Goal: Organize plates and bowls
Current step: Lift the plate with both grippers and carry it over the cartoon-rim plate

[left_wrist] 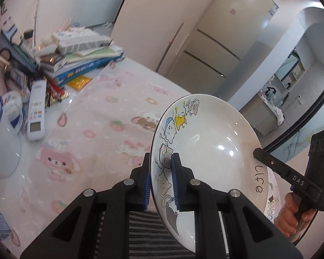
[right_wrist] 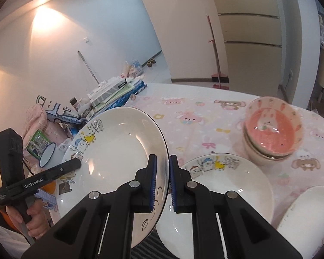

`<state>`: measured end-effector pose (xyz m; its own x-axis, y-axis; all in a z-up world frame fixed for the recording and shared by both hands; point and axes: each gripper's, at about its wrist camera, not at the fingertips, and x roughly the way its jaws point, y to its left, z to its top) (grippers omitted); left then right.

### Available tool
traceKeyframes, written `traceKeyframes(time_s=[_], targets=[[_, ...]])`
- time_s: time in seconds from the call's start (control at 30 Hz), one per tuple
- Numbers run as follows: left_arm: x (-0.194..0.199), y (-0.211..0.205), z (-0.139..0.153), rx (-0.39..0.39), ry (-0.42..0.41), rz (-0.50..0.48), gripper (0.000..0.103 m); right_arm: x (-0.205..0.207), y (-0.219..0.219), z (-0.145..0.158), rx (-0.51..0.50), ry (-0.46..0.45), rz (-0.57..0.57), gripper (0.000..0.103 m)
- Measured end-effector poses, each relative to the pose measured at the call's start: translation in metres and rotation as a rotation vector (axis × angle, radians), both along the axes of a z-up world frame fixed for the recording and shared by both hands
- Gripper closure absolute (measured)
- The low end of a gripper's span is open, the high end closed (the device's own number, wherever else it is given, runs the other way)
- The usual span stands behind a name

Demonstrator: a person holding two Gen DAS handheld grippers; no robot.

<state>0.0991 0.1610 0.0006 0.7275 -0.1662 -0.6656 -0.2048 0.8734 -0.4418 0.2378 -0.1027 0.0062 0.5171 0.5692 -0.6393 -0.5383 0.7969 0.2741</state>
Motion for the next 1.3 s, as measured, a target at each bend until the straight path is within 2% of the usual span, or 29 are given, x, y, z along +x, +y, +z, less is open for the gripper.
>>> traceKeyframes(time_s=[0.3, 0.47, 0.67, 1.0, 1.13, 1.3], targets=[[0.005, -0.047, 0.029, 0.037, -0.053, -0.079, 0.089, -0.023, -0.062, 0.025, 0.043, -0.045, -0.074, 0.09], [0.01, -0.077, 0.029, 0.062, -0.051, -0.123, 0.088, -0.036, -0.086, 0.023, -0.009, -0.085, -0.119, 0.09], [0.023, -0.098, 0.023, 0.075, -0.027, -0.154, 0.087, -0.031, -0.113, 0.006, -0.004, -0.041, -0.145, 0.09], [0.045, -0.109, -0.015, 0.053, 0.053, -0.195, 0.087, -0.018, -0.125, -0.035, 0.006, 0.034, -0.166, 0.09], [0.051, -0.113, -0.031, 0.059, 0.067, -0.197, 0.087, -0.011, -0.125, -0.054, -0.013, 0.091, -0.186, 0.09], [0.061, -0.117, -0.058, 0.057, 0.129, -0.219, 0.084, -0.008, -0.123, -0.067, -0.07, 0.103, -0.2, 0.09]])
